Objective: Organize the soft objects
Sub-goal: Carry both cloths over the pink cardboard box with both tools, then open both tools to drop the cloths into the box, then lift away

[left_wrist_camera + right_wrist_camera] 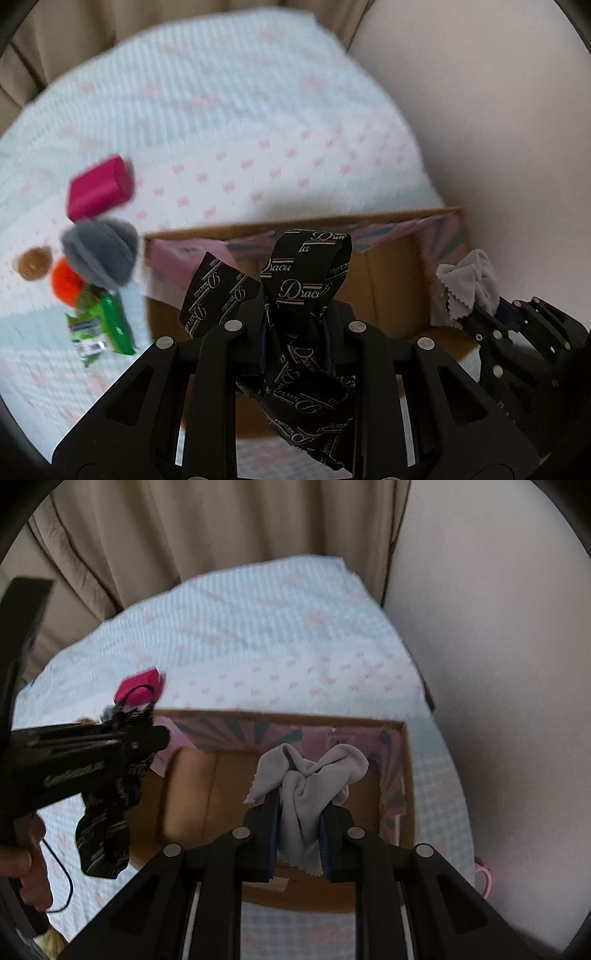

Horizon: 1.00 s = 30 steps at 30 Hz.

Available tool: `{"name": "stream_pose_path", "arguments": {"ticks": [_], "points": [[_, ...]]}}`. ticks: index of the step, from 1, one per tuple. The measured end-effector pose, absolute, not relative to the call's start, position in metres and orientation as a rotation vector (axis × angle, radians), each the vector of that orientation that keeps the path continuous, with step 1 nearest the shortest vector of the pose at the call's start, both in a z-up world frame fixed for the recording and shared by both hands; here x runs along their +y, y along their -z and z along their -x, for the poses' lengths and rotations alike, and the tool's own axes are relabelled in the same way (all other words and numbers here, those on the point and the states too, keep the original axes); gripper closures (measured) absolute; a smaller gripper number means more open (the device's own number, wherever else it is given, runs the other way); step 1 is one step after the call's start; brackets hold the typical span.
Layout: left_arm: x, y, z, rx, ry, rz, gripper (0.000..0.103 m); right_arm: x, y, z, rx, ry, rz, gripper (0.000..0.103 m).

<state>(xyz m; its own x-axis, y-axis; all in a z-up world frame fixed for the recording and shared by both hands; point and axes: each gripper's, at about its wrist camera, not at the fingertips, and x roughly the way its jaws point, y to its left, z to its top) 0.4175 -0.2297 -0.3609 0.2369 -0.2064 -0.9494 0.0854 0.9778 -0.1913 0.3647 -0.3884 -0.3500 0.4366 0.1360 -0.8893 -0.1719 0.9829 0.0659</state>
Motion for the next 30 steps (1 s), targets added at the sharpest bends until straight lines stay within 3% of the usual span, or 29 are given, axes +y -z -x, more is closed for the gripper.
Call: {"name": "stream_pose_path", "arguments": {"ticks": [11,12,13,14,15,16,17,30], "points": [[-0.247,0.423,-0.444,1.450,0.104,0.053,0.084,-0.390,0.415,-0.392,1.248,-0.279,0.053,0.087],[-0.249,0.422,-0.445,1.442,0.099,0.039,0.084,-0.389,0.418,-0.393,1.254,-0.284,0.054,0.086],[-0.250,0.423,-0.447,1.443,0.097,0.031,0.081,-0.389,0.421,-0.393,1.256,-0.286,0.061,0.078],[-0.250,0.423,-0.448,1.449,0.098,0.034,0.072,-0.388,0.423,-0.392,1.253,-0.292,0.065,0.071],[-0.251,0.424,-0.449,1.461,0.101,0.046,0.058,-0.388,0.424,-0.392,1.251,-0.301,0.065,0.042],[-0.251,0.425,-0.450,1.463,0.099,0.051,0.011,-0.387,0.425,-0.391,1.245,-0.311,0.064,0.006],[-0.251,0.425,-0.451,1.457,0.091,0.055,0.001,-0.387,0.425,-0.390,1.231,-0.323,0.063,0.000],[-0.247,0.395,-0.443,1.417,0.091,0.074,0.000,-0.393,0.417,-0.378,1.234,-0.344,0.071,0.000]]}}
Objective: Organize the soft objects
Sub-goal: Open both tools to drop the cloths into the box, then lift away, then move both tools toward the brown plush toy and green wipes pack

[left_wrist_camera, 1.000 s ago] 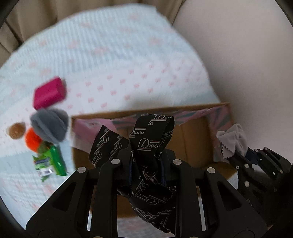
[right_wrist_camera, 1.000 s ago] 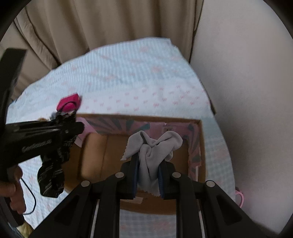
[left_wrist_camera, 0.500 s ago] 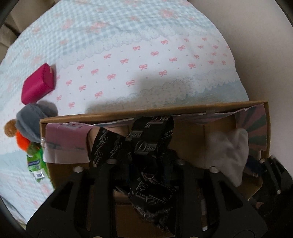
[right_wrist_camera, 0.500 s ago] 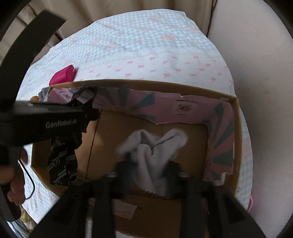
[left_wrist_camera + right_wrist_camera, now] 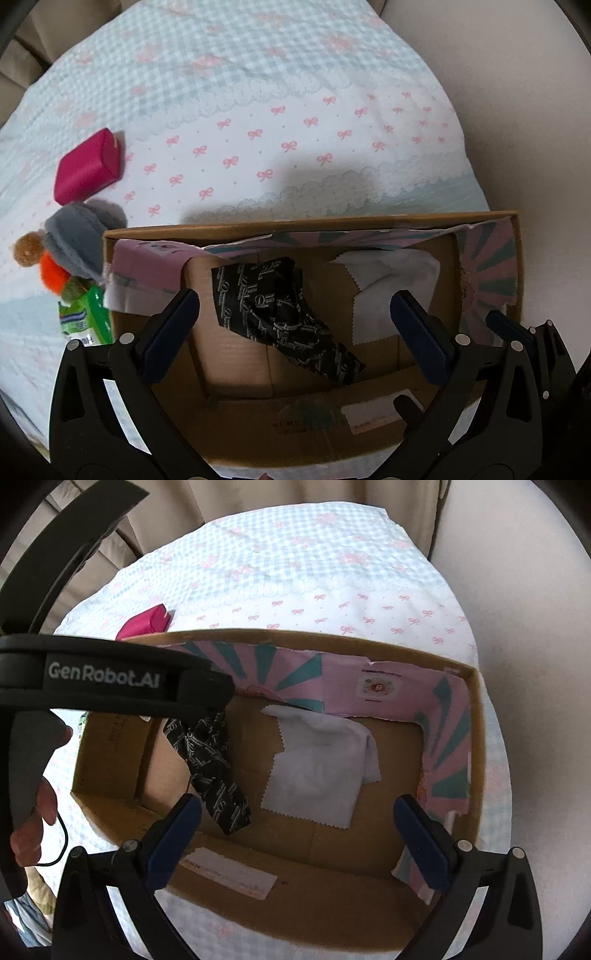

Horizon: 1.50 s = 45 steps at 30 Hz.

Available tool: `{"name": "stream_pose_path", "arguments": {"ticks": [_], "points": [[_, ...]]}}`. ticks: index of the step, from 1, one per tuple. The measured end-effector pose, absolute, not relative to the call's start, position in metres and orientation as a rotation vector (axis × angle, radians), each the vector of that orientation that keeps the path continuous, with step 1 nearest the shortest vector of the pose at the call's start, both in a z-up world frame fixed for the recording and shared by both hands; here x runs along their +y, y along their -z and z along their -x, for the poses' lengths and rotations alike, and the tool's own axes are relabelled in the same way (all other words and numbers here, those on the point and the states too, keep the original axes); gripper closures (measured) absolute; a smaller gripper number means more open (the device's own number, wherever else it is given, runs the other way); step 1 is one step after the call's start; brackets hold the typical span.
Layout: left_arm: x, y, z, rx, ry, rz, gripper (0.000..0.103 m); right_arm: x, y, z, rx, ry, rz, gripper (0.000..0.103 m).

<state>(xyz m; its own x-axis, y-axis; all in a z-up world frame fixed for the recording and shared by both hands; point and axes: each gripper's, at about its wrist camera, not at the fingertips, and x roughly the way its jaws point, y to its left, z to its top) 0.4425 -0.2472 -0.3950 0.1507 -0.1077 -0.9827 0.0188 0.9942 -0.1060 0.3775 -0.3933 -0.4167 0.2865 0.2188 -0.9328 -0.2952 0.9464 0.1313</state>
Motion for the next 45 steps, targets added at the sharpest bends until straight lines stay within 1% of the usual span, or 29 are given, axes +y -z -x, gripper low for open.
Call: {"name": "stream_pose_path", "arguments": {"ticks": [7,12,20,24,33,39,43,45], "points": [[-0.244,0.358,-0.426,1.356,0.094,0.077,0.000,-0.401,0.392,-0.363,1.198,-0.320,0.065,0.000],[-0.239,0.318,-0.407,1.287,0.095,0.086,0.000,-0.404,0.362,-0.347,1.158,-0.297,0.049,0.000],[-0.218,0.230,-0.358,1.110,0.084,0.041,0.000,-0.404,0.297,-0.314,1.089,-0.232,-0.002,0.000],[-0.198,0.190,-0.328,1.026,0.101,0.031,0.000,-0.398,0.259,-0.290,1.022,-0.177,0.001,0.000],[-0.126,0.103,-0.245,0.854,0.151,0.046,0.000,-0.360,0.183,-0.224,0.874,-0.069,-0.001,0.000],[-0.060,0.074,-0.198,0.751,0.148,0.037,0.000,-0.320,0.154,-0.187,0.801,-0.017,-0.039,0.000],[-0.012,0.071,-0.184,0.788,0.159,0.051,0.000,-0.285,0.142,-0.167,0.763,-0.012,-0.087,0.000],[0.010,0.071,-0.177,0.765,0.162,0.068,0.000,-0.268,0.139,-0.161,0.754,-0.010,-0.101,0.000]]}}
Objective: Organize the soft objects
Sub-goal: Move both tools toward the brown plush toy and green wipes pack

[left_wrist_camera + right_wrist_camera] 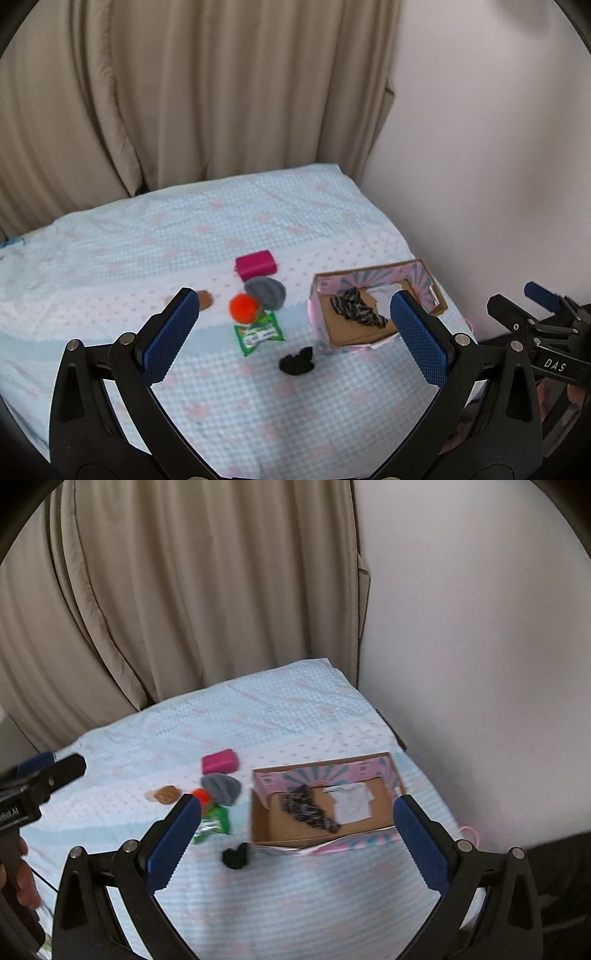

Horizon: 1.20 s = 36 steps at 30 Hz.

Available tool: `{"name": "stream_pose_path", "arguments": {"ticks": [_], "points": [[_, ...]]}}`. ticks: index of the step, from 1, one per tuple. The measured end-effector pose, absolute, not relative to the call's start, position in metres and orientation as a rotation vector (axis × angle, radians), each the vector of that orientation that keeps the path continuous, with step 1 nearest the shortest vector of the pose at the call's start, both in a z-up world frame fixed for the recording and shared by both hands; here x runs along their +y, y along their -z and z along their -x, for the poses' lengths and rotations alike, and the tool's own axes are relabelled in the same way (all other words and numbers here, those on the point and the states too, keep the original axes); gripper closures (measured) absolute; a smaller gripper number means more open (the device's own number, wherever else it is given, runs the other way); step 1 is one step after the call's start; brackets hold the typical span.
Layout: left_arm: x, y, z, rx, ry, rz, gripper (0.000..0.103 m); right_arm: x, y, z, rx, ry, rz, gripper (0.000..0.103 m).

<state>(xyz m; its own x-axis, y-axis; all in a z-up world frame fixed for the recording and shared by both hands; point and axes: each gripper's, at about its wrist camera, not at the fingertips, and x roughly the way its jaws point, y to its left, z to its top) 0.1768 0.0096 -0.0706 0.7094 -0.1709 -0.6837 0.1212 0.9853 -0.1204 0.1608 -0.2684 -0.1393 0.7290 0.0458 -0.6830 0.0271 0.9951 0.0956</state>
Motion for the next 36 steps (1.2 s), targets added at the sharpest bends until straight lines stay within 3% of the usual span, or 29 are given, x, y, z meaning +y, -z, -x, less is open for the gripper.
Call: {"name": "stream_pose_path", "arguments": {"ticks": [16,27,36], "points": [[0.161,0.107,-0.201,0.785,0.220,-0.030,0.000,-0.132,0.155,-0.160,0.723,0.064,-0.202,0.000],[0.207,0.209,-0.284,0.881,0.286,-0.106,0.000,-0.074,0.223,-0.211,0.813,0.133,-0.277,0.000],[0.196,0.307,-0.347,0.936,0.363,-0.182,0.001,-0.046,0.306,-0.266,0.920,0.181,-0.380,0.000]]}}
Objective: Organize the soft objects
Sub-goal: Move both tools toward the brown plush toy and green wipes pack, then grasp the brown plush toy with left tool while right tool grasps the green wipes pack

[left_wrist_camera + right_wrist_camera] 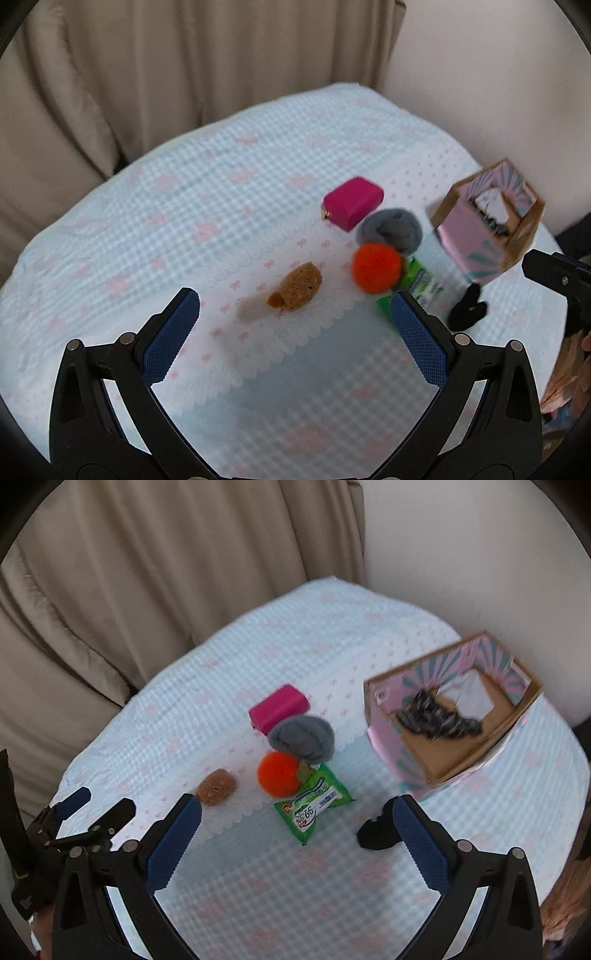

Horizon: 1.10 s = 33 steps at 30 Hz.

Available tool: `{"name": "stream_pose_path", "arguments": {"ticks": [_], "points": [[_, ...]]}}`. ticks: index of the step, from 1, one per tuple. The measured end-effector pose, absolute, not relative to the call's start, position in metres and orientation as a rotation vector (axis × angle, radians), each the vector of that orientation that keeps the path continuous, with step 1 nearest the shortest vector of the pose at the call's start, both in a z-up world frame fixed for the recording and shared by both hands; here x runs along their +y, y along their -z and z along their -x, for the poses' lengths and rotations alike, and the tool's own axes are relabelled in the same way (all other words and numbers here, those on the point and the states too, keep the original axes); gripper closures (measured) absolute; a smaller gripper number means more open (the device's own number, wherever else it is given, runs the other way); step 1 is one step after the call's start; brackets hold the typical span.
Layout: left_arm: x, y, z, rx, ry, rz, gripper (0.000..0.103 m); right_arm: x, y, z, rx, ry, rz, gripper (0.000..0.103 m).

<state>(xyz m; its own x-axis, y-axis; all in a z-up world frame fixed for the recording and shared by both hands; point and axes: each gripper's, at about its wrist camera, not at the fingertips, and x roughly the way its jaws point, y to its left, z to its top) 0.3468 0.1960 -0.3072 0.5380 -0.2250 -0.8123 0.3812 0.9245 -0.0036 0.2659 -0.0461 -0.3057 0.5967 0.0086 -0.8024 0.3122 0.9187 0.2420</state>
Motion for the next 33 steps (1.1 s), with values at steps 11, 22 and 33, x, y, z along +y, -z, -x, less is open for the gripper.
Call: {"name": "stream_pose_path", "arguments": {"ticks": [11,22,33], "points": [[0.175,0.418,-0.410,1.014,0.388,-0.254,0.003,-0.039,0.418,-0.321,1.013,0.268,-0.426,0.000],[0.160,0.492,-0.442,1.110,0.430,-0.310,0.024,-0.055,0.492,-0.358,1.127,0.353,-0.534,0.019],[0.152,0.485,-0.444,1.091,0.435,-0.295,0.069,-0.051,0.503,-0.354,1.144,0.331,-0.517,0.053]]}}
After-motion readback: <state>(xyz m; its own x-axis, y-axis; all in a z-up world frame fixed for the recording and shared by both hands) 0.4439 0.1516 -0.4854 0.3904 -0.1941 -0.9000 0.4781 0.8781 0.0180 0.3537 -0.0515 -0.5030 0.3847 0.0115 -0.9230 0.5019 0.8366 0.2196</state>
